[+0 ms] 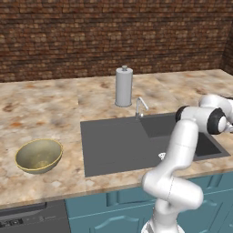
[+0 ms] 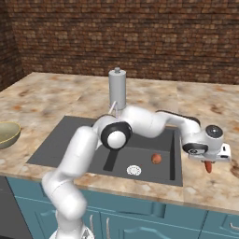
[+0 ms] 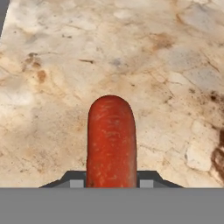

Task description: Remove the carrot and onion from the sink. Then move the bowl and cup from the counter to the sink for washing.

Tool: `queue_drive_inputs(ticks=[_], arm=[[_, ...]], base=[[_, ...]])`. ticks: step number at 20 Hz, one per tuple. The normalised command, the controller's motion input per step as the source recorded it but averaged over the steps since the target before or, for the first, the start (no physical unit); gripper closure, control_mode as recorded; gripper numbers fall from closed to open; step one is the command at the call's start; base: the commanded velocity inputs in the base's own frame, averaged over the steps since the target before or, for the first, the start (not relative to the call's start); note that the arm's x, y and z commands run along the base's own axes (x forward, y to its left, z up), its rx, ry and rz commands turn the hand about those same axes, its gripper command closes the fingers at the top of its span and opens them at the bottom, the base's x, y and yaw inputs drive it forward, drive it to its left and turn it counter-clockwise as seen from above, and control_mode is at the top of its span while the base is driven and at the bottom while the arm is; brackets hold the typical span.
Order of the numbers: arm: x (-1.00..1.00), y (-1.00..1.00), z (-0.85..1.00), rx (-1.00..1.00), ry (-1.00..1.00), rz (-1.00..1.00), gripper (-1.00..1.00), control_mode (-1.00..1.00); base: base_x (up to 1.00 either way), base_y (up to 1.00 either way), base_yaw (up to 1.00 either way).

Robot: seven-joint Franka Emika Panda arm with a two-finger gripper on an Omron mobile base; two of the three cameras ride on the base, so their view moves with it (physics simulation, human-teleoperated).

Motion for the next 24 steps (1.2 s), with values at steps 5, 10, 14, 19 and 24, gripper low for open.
queue_drive_inputs(ticks=[5,10,14,19,24], arm=[[0.09,-0.15,-0.26,0.0,0.0,0.0,1.0,-1.0],[0.07,-0.15,-0.27,0.0,0.0,0.0,1.0,-1.0],[0.05,-0.12,-0.26,0.0,0.0,0.0,1.0,-1.0],[0.01,-0.06,-0.25,0.0,0.0,-0.01,-1.0,-1.0],[-0.07,0.04,-0.15,0.0,-0.01,-0.03,-1.0,-1.0]], base=[[0.0,0.0,0.0],[0.0,0.0,0.0],[0.0,0.0,0.0],[0.0,0.0,0.0],[0.0,0.0,0.0]])
